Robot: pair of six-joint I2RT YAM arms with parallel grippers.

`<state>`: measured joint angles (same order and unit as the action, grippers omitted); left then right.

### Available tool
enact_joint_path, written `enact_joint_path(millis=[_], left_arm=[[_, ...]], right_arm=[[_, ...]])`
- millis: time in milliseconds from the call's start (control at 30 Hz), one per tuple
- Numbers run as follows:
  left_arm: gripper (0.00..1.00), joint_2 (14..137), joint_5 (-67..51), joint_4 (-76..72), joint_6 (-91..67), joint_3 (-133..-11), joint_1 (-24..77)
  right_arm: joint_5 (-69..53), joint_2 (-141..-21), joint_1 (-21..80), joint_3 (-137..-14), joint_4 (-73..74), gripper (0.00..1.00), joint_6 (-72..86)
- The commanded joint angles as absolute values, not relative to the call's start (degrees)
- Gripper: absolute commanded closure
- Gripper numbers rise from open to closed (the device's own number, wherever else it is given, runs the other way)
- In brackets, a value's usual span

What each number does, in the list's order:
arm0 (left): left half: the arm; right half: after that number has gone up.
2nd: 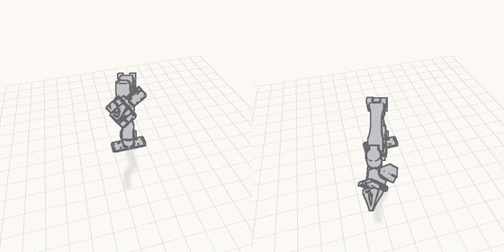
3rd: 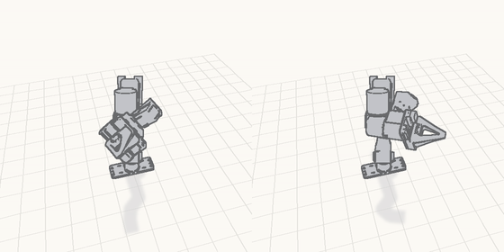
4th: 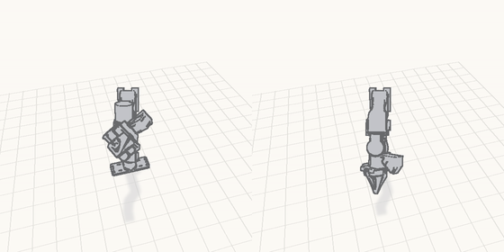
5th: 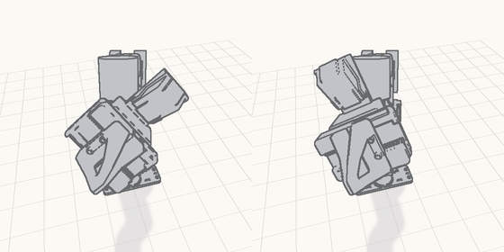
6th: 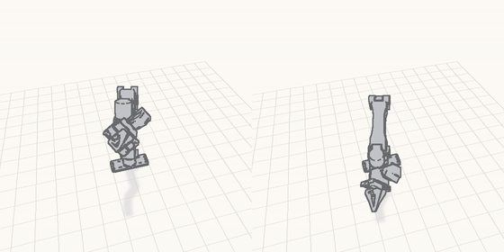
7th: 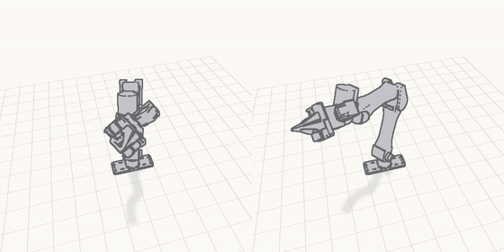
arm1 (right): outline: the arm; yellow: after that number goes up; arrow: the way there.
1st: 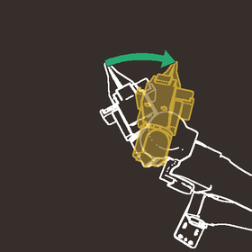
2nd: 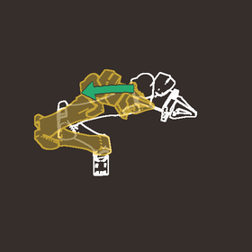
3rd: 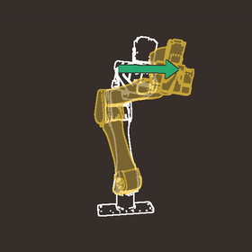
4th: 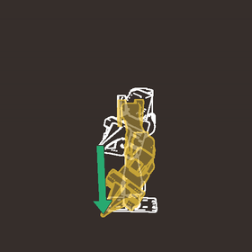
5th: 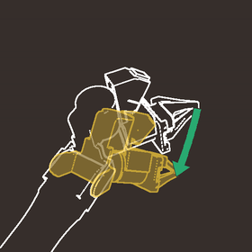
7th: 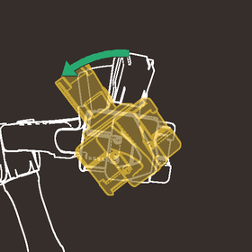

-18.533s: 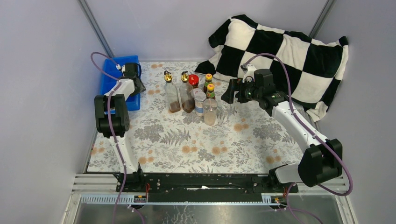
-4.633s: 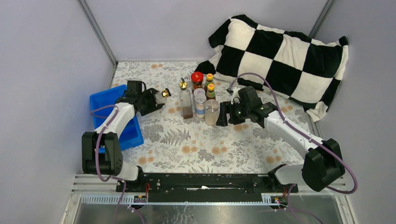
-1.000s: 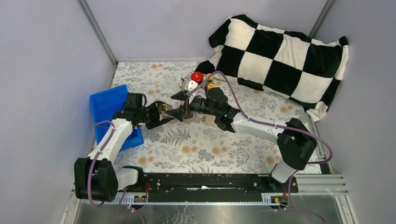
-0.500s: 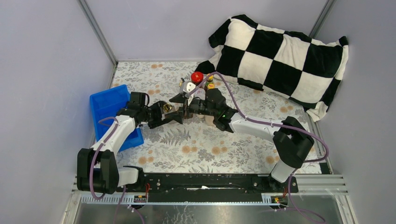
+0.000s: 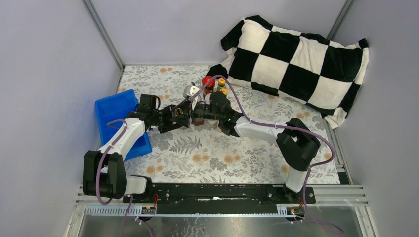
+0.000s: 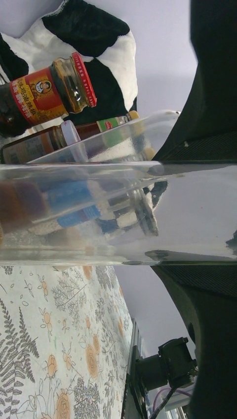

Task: Organize the condiment bottles
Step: Place the bottle at the center of the board.

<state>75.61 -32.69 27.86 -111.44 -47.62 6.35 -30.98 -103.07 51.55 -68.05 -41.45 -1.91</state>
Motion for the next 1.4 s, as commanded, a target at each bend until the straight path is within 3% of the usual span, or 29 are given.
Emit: enact_joint_path(millis=[0, 133, 300, 433, 500, 700, 1000, 1367], left_arm=[[0.97, 76.5, -35.4, 24.8, -109.0, -50.3, 6.6], [0.91, 77.9, -36.1, 24.7, -107.2, -51.3, 6.6], [0.89, 78.9, -35.8, 25.3, -105.9, -52.1, 6.5], [0.89, 78.8, -35.1, 25.7, -105.5, -52.3, 6.5], [0.89, 79.2, -34.9, 26.2, -105.0, -52.7, 6.5], [0.50, 81.1, -34.9, 26.3, -103.2, -53.3, 6.0], [0.11, 83.5, -34.7, 27.8, -100.2, -54.1, 5.4], [0.05, 89.1, -36.8, 28.0, -96.9, -56.4, 2.7]], right_arm=[[-30.0, -103.7, 52.1, -71.8, -42.3, 0.43, -2.5], [-28.7, -104.6, 52.1, -74.1, -38.8, 0.51, -2.9], [-27.2, -105.6, 52.1, -76.0, -35.8, 0.76, -3.3], [-26.5, -105.8, 52.1, -76.2, -34.7, 0.83, -3.7], [-25.8, -105.8, 52.1, -76.4, -34.3, 0.84, -3.9], [-24.5, -105.4, 52.1, -76.0, -33.1, 0.84, -4.9], [-23.8, -105.4, 51.9, -75.8, -32.2, 0.83, -5.7], [-23.9, -105.1, 51.3, -75.1, -32.2, 0.81, -5.5]])
